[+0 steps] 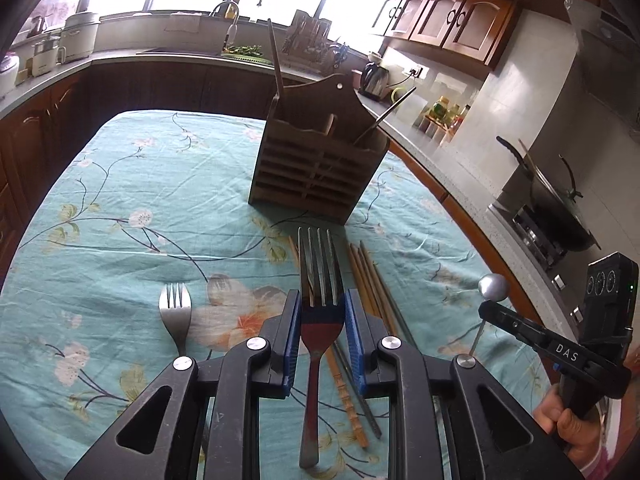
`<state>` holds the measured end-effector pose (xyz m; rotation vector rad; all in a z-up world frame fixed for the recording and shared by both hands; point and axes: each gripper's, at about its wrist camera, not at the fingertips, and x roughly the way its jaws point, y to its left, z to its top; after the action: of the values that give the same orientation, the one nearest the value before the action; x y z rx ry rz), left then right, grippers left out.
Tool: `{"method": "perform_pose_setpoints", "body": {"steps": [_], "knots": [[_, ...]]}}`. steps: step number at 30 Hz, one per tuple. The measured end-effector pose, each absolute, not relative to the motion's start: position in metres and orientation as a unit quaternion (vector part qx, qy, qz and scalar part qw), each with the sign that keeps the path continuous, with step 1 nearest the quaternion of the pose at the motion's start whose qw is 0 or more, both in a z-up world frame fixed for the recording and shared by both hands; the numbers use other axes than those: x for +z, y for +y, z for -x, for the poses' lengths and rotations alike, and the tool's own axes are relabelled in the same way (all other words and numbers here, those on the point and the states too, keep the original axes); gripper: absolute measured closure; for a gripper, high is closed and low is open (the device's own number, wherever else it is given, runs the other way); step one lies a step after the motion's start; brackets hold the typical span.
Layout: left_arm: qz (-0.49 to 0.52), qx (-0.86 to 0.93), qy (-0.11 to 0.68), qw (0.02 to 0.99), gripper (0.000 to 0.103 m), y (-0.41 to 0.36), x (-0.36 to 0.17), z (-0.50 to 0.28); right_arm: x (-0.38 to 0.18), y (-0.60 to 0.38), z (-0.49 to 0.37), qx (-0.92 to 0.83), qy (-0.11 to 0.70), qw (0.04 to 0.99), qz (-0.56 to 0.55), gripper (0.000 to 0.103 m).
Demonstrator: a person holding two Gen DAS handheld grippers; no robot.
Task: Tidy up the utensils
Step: 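Grasp the silver spoon with the right tool while the left tool grasps a dark fork, then lift the spoon and fork and carry both over the wooden holder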
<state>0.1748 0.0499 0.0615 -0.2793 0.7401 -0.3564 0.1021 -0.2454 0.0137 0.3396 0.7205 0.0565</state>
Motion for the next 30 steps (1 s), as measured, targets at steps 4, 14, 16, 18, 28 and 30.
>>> {"method": "perform_pose_setpoints", "body": {"steps": [4,14,16,18,28,30], "knots": [[0.137,-0.175,0.341,0.913,0.087,0.057,0.074,-0.162,0.027,-0.245,-0.101,0.029,0.334,0.928,-0.164,0.101],[0.15,-0.184,0.315,0.919,0.103,0.07,0.091,-0.151,0.055,-0.245,-0.104,0.029,0.295,0.942,-0.157,0.101],[0.152,-0.186,0.308,0.92,0.103,0.073,0.095,-0.151,0.061,-0.245,-0.106,0.027,0.288,0.945,-0.151,0.101],[0.156,-0.187,0.303,0.921,0.103,0.076,0.097,-0.153,0.066,-0.246,-0.109,0.026,0.28,0.948,-0.148,0.101],[0.17,-0.189,0.275,0.927,0.103,0.09,0.109,-0.169,0.081,-0.247,-0.125,0.021,0.255,0.958,-0.13,0.101],[0.172,-0.189,0.27,0.928,0.103,0.091,0.111,-0.174,0.084,-0.247,-0.13,0.019,0.251,0.96,-0.126,0.101]]}}
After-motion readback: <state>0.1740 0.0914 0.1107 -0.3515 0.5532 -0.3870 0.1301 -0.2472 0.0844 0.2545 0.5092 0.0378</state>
